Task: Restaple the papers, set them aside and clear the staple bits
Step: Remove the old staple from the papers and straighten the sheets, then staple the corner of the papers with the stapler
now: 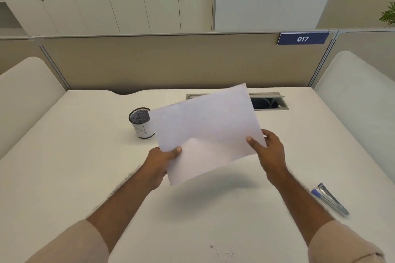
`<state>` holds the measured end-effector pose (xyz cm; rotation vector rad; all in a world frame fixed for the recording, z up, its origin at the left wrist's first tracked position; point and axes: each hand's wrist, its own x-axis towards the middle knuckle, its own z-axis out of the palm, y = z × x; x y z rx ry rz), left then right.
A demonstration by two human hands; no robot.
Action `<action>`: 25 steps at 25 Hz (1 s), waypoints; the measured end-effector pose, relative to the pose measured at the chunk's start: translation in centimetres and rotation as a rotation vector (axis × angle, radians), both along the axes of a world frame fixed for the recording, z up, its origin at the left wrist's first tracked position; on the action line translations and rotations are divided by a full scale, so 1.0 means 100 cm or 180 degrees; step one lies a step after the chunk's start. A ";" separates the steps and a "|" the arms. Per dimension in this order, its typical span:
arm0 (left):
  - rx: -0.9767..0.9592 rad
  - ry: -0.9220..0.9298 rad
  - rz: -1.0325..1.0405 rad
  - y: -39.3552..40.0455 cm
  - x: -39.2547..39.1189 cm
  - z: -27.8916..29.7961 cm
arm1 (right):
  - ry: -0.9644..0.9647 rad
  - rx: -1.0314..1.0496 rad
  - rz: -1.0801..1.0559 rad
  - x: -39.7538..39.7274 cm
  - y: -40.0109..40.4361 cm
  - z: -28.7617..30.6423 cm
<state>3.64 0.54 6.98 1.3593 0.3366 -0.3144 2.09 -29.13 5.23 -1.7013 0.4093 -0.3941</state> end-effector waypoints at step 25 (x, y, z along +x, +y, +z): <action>-0.0890 0.0542 0.0784 -0.045 -0.015 0.016 | 0.2132 -0.2571 -0.1044 -0.095 -0.118 -0.061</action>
